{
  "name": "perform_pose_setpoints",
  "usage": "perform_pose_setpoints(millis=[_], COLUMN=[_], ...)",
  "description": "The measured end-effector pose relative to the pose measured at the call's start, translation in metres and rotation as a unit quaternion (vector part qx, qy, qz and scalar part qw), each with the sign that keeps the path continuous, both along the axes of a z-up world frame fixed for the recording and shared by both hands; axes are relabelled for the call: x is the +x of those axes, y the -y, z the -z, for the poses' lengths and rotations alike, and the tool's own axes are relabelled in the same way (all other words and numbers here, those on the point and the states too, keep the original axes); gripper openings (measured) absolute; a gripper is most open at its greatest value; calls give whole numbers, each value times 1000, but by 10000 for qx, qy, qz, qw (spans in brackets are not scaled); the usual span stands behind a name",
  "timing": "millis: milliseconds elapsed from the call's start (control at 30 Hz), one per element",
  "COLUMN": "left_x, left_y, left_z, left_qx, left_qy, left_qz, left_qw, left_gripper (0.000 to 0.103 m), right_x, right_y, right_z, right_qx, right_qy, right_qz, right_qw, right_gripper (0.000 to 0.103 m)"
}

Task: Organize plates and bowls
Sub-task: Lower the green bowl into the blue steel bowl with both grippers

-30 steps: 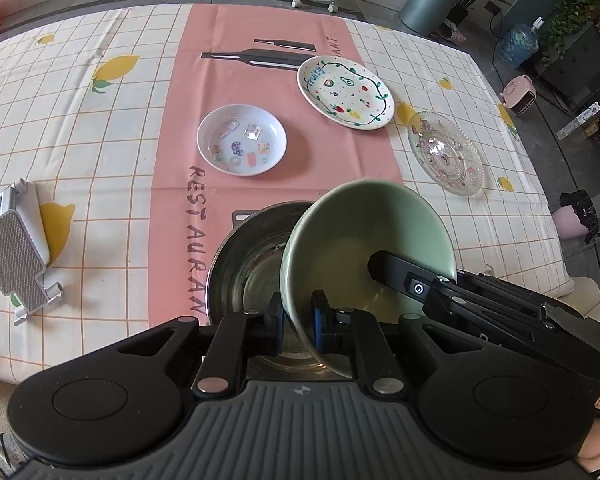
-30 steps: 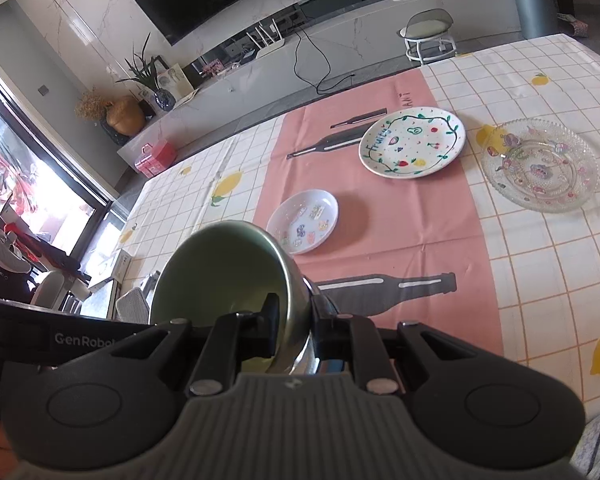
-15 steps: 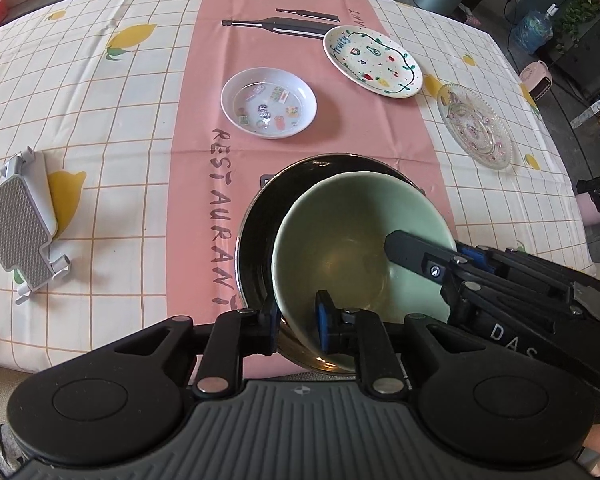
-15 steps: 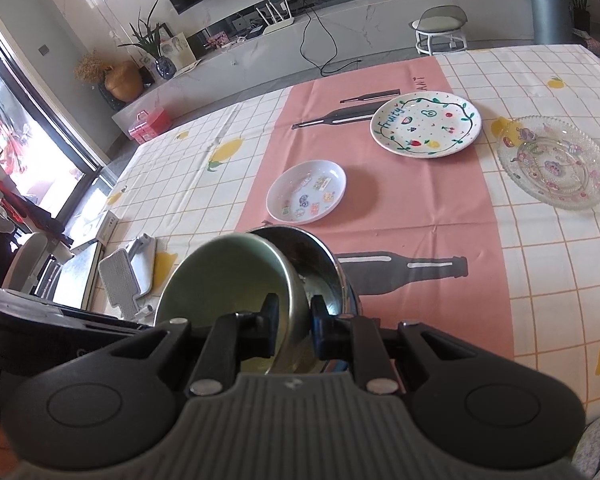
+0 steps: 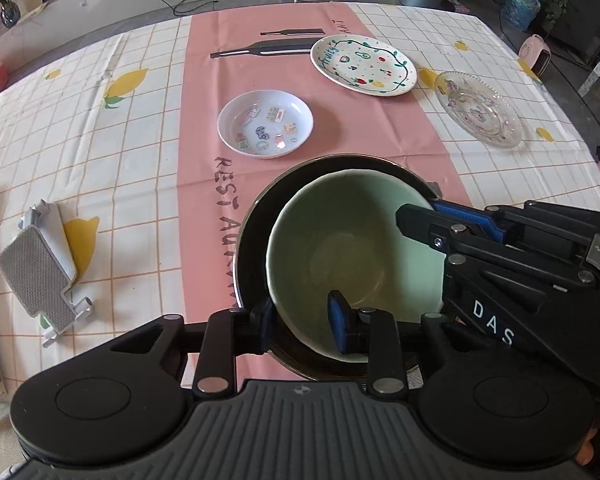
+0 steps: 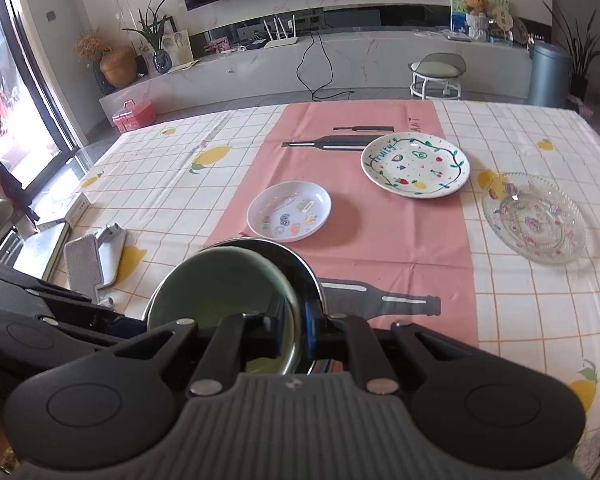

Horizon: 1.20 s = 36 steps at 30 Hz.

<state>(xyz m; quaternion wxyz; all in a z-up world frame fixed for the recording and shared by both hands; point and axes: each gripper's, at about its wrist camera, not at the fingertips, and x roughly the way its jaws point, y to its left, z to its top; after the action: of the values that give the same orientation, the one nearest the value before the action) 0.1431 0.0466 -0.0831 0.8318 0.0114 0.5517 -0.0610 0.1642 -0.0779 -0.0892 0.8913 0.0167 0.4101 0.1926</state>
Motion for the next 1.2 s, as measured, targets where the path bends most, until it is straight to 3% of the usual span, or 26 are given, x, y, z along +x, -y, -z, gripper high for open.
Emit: perform_pose_setpoints(millis=[333,500,733,800,833,1133,1200], left_x=[-1,-5,-9,-9,-9,-13,-14], left_y=[-14,-33,-51,-52,-52,-43,-42], left_z=[-16,-36,-41,-37,-36,-35,-37], left_qx=[-311,-596,-767,-695,-656,-424,-407], left_qy=[42,477,720,714,691,641,654], left_qz=[31,-203,-452,-457,-472,-445,-462], left_qw=[9995,9969,9934,9940,9943,9960,9960], left_gripper=[35,58,64,64,64,69,69], right_x=[4,4,3,4,4,-7,-10], right_y=[-1,-1,-6,-3,-2,1,2], right_z=[7,7,7,5,4,-17,-21], right_qx=[-109,10,-203,41,111,121,124], right_qy=[-70,-108,-74,-224,-277,57,183], right_qz=[7,49,-54,-36,-55,-140,-138], right_qw=[9999,9999,9998,9997,9995,9998,9997], right_gripper=[6,4,4,17,19,20,32])
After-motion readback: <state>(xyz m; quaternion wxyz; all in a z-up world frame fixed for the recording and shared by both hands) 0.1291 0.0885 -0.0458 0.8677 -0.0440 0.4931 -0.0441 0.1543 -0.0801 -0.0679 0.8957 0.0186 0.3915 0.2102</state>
